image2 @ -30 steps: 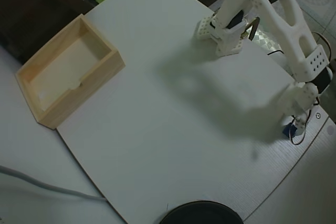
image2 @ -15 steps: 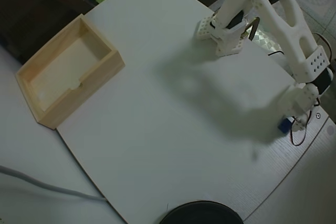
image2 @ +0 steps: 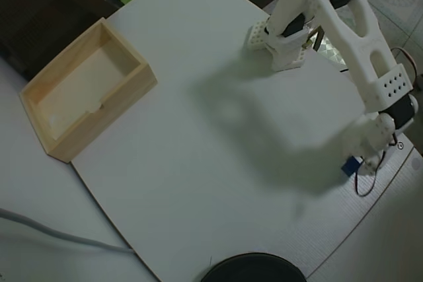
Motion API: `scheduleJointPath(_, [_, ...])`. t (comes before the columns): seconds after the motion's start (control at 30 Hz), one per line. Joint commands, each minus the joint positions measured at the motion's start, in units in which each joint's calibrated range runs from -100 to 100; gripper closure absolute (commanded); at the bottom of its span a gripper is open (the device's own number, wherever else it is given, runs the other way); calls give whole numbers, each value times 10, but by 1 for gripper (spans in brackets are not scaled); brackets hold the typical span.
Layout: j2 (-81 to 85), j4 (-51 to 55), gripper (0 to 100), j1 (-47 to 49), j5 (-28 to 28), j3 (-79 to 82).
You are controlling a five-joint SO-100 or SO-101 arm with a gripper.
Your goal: Pick up the small blue cube and put it into the box
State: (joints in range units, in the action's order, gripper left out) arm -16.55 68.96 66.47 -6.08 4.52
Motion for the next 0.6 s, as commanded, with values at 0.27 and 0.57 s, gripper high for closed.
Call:
scheduleJointPath(0.27, [14,242,90,-105,-23,-335])
scheduleJointPath(0.57, [49,308,90,-202,-39,-457])
